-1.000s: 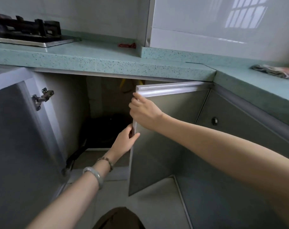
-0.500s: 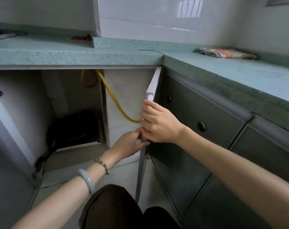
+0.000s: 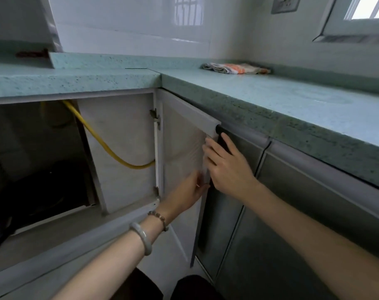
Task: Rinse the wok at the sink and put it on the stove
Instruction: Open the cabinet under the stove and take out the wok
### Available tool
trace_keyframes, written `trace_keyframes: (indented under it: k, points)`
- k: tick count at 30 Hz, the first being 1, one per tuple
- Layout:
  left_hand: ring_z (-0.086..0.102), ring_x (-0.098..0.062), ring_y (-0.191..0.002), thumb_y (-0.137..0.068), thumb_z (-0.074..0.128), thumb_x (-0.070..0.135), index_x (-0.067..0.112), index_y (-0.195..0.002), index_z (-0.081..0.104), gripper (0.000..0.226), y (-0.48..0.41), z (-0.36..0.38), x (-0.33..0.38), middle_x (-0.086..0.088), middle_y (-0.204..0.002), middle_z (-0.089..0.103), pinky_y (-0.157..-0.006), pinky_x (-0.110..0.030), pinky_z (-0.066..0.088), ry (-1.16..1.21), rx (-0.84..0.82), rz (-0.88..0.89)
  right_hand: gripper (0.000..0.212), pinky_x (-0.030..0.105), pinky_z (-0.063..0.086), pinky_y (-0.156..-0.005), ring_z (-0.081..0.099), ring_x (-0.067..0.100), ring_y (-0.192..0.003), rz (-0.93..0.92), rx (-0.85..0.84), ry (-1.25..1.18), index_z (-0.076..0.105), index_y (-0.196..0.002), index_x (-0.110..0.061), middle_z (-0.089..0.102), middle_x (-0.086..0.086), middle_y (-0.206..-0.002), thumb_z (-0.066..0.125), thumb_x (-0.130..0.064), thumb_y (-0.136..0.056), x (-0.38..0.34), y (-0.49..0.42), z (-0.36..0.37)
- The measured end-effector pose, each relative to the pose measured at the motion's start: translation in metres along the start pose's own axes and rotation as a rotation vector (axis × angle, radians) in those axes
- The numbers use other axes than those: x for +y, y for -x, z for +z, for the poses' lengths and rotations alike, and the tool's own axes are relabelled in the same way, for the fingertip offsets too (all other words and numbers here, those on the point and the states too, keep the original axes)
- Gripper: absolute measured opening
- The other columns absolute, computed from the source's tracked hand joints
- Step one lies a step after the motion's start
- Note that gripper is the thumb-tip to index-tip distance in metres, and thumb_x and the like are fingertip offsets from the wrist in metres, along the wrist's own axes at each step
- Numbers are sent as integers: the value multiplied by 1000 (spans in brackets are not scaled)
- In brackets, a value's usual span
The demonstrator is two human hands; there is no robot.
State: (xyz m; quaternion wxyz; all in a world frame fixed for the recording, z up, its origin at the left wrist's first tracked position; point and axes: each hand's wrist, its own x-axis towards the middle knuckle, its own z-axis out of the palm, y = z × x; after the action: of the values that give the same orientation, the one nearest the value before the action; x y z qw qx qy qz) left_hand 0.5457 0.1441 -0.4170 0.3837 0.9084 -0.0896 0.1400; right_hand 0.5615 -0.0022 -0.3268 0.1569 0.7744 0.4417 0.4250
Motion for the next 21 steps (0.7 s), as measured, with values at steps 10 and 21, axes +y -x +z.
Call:
trace_keyframes:
  k: [10, 21]
  points:
    - [62, -22, -72, -95, 51, 21, 12, -97, 48, 9, -15, 35, 10, -9, -89, 64, -64, -38, 52, 97, 157, 33, 45, 56, 19, -112, 39, 35, -135, 247, -84, -14, 68, -108, 1, 55, 18, -134, 63, -15, -67, -4, 12, 12]
    - [47, -28, -123, -94, 43, 52, 13, -136, 40, 57, 58, -46, -82, -9, -136, 49, -98, -36, 38, -284, 38, -306, 28, 55, 38, -102, 50, 42, -119, 382, -36, -523, 65, -93, -3, 57, 28, -123, 58, -15, -68, -104, -29, 39]
